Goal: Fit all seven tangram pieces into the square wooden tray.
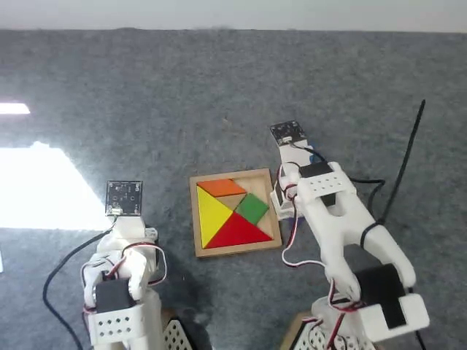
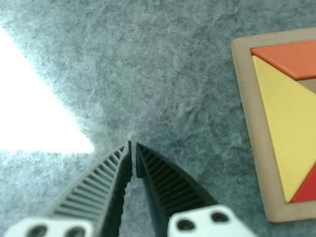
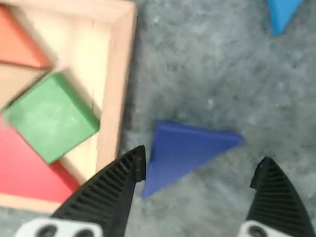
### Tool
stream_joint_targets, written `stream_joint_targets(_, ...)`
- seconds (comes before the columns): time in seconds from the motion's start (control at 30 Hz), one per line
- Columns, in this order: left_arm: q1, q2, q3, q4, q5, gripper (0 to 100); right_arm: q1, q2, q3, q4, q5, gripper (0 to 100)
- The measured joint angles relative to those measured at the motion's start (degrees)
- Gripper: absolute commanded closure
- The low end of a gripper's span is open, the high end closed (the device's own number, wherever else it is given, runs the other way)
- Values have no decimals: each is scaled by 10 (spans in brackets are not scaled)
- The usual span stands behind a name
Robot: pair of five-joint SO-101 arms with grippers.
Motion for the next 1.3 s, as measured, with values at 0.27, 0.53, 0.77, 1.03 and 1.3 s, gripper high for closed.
stream_joint_targets(0.27,0,0,0,0,0,986,-18,10,0,-11,-84,809)
stream_joint_targets(0.53,0,0,0,0,0,986,-31,13,4,-14,-85,812)
stream_joint_targets(0.77,0,0,0,0,0,986,61,13,16,-15,-94,812)
stream_joint_targets(1.03,0,0,0,0,0,986,132,13,16,-21,-148,810)
stream_joint_targets(1.3,0,0,0,0,0,986,119,-43,-25,70,-42,808)
